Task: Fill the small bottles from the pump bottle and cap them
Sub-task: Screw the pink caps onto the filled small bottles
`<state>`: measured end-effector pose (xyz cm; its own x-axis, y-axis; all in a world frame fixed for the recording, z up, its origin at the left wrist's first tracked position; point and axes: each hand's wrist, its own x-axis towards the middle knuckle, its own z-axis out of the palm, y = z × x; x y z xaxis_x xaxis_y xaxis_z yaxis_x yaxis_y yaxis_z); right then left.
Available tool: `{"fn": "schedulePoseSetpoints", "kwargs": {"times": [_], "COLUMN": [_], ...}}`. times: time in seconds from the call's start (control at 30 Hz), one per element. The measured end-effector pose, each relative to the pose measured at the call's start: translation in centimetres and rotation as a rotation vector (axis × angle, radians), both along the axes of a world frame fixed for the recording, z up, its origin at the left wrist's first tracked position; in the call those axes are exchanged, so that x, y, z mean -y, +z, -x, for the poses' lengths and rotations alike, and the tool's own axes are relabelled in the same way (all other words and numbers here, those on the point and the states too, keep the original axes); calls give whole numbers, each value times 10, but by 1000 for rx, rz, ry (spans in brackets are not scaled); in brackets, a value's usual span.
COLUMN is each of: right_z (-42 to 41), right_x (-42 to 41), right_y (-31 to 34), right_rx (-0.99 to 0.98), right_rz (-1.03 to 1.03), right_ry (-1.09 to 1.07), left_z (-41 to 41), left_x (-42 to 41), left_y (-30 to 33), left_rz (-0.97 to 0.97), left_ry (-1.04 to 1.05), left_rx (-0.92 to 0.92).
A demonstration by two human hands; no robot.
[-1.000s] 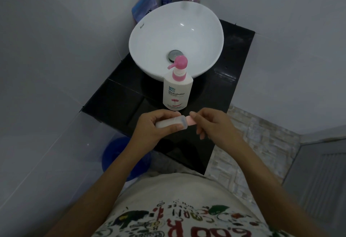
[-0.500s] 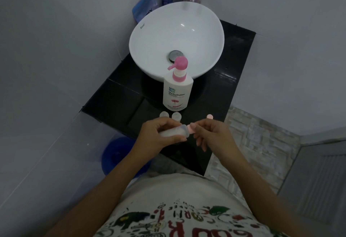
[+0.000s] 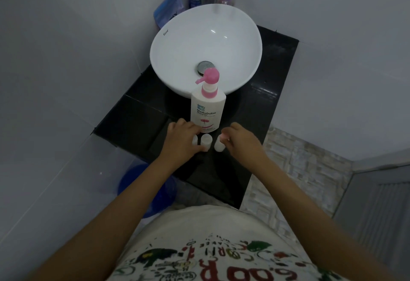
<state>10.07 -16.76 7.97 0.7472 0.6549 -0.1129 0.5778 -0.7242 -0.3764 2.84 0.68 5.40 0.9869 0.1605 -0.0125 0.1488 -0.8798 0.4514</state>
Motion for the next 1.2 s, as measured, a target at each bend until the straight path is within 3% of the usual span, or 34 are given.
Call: {"fn": "schedulePoseSetpoints", "kwargs": {"times": [0.27,0.5,0.63,0.73,0.83,1.03,1.2], "right_z": [-10,-12,-17,-31,-45,-50,-55], "right_x": [-13,-9,10,27,39,34,26], "right_y": [-15,-12,-4,-8,-22,-43,-54], "right_rx": [42,2,-31,-88,-118,-207,-288], "right_rz": [38,68,-42,-115,12,250,339], "right_ry": [58,43,-74,-271,-378,-368,-395], "left_z": [-11,-13,-8,1,14,34,40], "left_x": [4,4,2,-4,-7,-6,1], "left_y": [-16,-19,-12,6,25,38,51], "left_rz": [-200,-162,-83,37,255,749,969], "left_ry": [-76,-38,-3,69,111,235,294], "left_rx": [-57,-12,34,134,182,93,85]}}
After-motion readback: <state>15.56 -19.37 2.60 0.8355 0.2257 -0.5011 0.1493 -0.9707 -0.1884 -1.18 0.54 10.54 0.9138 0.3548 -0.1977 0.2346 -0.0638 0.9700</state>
